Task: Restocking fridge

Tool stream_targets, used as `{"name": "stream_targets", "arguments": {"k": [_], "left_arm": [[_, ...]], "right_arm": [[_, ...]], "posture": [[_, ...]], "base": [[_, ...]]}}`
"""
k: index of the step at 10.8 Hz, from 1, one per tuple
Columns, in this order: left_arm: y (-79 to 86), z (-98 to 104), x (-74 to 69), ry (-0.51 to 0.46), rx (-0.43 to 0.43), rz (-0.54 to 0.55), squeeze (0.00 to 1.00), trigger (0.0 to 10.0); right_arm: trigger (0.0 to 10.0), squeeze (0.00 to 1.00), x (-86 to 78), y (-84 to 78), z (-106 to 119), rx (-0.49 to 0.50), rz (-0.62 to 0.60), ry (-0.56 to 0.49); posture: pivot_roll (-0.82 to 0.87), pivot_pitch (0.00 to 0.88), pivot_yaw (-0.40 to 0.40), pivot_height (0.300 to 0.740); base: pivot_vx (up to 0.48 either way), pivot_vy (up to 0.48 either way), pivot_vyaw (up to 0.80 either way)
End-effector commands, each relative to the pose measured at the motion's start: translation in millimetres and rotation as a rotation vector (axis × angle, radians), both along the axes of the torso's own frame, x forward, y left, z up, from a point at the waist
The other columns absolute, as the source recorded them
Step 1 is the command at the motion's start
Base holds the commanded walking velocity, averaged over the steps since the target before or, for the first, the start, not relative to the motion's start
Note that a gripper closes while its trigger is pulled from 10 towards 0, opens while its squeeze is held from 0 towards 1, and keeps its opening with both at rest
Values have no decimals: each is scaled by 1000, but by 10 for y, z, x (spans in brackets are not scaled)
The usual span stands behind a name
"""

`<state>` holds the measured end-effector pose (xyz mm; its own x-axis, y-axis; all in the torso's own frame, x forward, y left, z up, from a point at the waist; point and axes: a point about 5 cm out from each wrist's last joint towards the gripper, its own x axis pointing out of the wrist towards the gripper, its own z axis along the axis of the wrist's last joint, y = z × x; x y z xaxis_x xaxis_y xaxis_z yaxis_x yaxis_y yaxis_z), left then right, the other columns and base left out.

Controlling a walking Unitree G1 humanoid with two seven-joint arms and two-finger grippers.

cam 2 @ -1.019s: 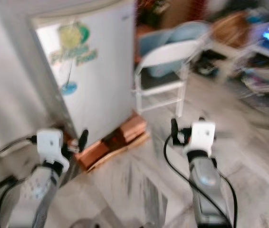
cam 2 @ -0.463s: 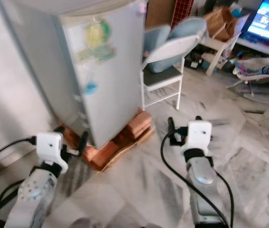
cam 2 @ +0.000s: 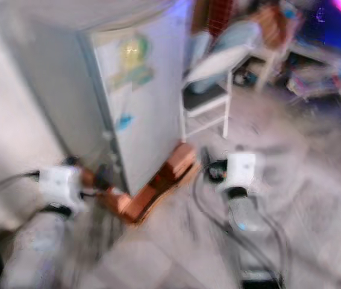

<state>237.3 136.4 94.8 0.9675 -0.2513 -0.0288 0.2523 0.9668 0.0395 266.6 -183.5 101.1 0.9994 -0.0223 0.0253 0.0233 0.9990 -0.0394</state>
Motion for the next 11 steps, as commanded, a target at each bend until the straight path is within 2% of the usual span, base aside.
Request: {"name": "stream_targets", "arguments": {"k": [1, 6, 9, 11], "left_arm": [[102, 51, 5, -25, 22, 29, 0, 10000], [138, 31, -15, -15, 19, 77, 0, 10000], [102, -2, -33, 5, 7, 80, 0, 10000], [83, -15, -41, 5, 21, 77, 0, 10000]], "right_arm": [[10000, 0, 42, 83, 67, 8, 24, -29], [10000, 0, 52, 75, 62, 33, 14, -17], [10000, 0, 66, 52, 66, 40, 4, -12], [10000, 0, 65, 49, 54, 46, 2, -4]], "posture": [[157, 45, -40, 740], [160, 50, -48, 740], [158, 47, -52, 740], [159, 49, -54, 740]], "base": [[454, 0, 0], [0, 0, 0], [0, 480, -756], [0, 480, -259]]}}
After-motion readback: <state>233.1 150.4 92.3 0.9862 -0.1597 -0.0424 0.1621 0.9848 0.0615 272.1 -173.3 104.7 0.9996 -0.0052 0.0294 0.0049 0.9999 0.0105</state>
